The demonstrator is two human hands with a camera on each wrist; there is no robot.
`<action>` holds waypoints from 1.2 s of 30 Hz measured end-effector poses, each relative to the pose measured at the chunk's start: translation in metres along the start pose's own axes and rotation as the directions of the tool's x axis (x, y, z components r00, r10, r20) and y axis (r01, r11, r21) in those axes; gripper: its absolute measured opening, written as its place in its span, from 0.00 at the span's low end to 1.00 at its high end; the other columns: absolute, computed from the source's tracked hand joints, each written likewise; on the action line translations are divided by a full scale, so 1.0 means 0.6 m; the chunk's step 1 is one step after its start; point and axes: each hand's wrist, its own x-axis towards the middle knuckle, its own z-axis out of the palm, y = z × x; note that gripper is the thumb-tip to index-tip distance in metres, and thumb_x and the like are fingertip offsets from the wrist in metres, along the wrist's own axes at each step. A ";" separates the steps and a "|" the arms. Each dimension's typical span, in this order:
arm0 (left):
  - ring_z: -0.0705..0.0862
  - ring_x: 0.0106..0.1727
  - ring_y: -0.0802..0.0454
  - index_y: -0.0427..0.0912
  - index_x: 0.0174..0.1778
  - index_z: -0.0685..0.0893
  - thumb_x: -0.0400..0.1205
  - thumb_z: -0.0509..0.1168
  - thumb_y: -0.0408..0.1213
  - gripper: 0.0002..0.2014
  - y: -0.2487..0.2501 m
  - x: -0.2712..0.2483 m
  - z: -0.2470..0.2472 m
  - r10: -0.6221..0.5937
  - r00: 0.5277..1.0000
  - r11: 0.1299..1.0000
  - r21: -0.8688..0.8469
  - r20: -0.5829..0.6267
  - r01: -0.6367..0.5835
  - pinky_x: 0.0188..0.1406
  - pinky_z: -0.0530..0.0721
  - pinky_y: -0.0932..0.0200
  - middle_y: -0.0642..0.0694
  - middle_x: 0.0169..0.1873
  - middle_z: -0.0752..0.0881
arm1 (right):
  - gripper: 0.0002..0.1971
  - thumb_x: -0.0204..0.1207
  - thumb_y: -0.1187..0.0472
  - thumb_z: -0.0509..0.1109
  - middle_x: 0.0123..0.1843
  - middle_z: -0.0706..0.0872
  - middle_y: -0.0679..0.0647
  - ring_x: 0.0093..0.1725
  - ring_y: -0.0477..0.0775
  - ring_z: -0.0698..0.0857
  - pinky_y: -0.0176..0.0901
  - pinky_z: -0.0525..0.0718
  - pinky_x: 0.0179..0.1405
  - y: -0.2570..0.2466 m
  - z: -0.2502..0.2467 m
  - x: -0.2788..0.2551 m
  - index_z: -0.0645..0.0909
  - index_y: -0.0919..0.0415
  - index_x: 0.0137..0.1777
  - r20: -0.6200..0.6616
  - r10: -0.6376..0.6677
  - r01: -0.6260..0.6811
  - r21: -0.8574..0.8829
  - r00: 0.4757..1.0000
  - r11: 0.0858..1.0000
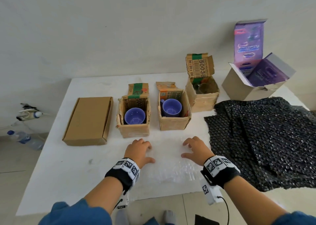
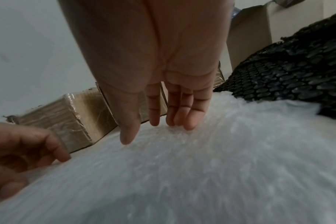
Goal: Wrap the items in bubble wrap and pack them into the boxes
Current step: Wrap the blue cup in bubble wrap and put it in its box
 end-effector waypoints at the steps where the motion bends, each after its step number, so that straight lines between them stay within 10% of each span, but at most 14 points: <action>1: 0.77 0.58 0.52 0.51 0.59 0.79 0.69 0.74 0.58 0.26 0.003 0.000 0.003 -0.025 1.000 0.999 -0.038 -0.002 0.025 0.57 0.77 0.56 0.52 0.54 0.79 | 0.24 0.67 0.51 0.79 0.54 0.72 0.52 0.60 0.57 0.76 0.46 0.75 0.65 0.006 0.000 -0.001 0.78 0.55 0.62 -0.011 -0.018 0.018 -0.004 1.000 1.000; 8: 0.80 0.48 0.53 0.50 0.43 0.78 0.72 0.74 0.46 0.12 0.031 -0.006 -0.006 -0.070 0.997 0.981 -0.186 -0.034 0.062 0.46 0.78 0.59 0.53 0.44 0.80 | 0.18 0.71 0.55 0.76 0.59 0.76 0.55 0.62 0.56 0.74 0.40 0.71 0.63 0.030 0.009 -0.004 0.81 0.56 0.60 -0.044 -0.122 0.121 -0.032 0.992 0.992; 15: 0.86 0.52 0.56 0.56 0.67 0.74 0.77 0.70 0.47 0.23 0.057 -0.035 -0.104 0.126 0.990 0.795 -0.603 0.060 -0.065 0.55 0.85 0.53 0.51 0.51 0.87 | 0.15 0.79 0.46 0.66 0.44 0.84 0.49 0.44 0.49 0.81 0.38 0.78 0.48 -0.001 -0.072 -0.021 0.85 0.58 0.49 -0.134 -0.161 0.184 0.178 0.978 0.967; 22: 0.85 0.57 0.48 0.58 0.64 0.76 0.76 0.72 0.31 0.24 0.106 -0.039 -0.203 0.221 0.907 0.551 -0.721 -0.358 -0.419 0.59 0.84 0.50 0.41 0.57 0.81 | 0.31 0.72 0.29 0.58 0.58 0.86 0.42 0.57 0.39 0.84 0.38 0.81 0.57 -0.093 -0.203 -0.041 0.80 0.50 0.64 -0.049 -0.427 0.405 0.429 0.903 0.808; 27: 0.81 0.59 0.54 0.62 0.62 0.76 0.71 0.77 0.39 0.27 0.121 -0.021 -0.223 0.099 0.803 0.582 -0.620 -0.588 -0.526 0.62 0.82 0.50 0.51 0.56 0.81 | 0.20 0.71 0.54 0.76 0.55 0.87 0.53 0.54 0.54 0.88 0.56 0.85 0.59 -0.151 -0.245 -0.034 0.79 0.54 0.62 -0.056 -0.475 0.442 0.475 0.878 0.761; 31: 0.75 0.68 0.59 0.55 0.72 0.69 0.68 0.73 0.61 0.38 0.106 -0.014 -0.233 -0.004 0.875 0.634 -0.679 -0.483 -0.371 0.67 0.75 0.57 0.53 0.68 0.75 | 0.15 0.75 0.61 0.73 0.54 0.88 0.59 0.52 0.59 0.89 0.60 0.86 0.56 -0.183 -0.265 -0.019 0.80 0.61 0.60 -0.093 -0.465 0.437 0.543 0.880 0.717; 36: 0.86 0.59 0.47 0.45 0.65 0.79 0.69 0.75 0.54 0.30 0.053 -0.017 -0.231 -0.003 0.962 0.449 -0.860 -0.273 -0.242 0.59 0.84 0.44 0.46 0.58 0.87 | 0.19 0.71 0.58 0.78 0.53 0.87 0.53 0.52 0.52 0.86 0.50 0.86 0.53 -0.224 -0.265 0.023 0.79 0.54 0.61 -0.311 -0.251 0.394 0.595 0.917 0.700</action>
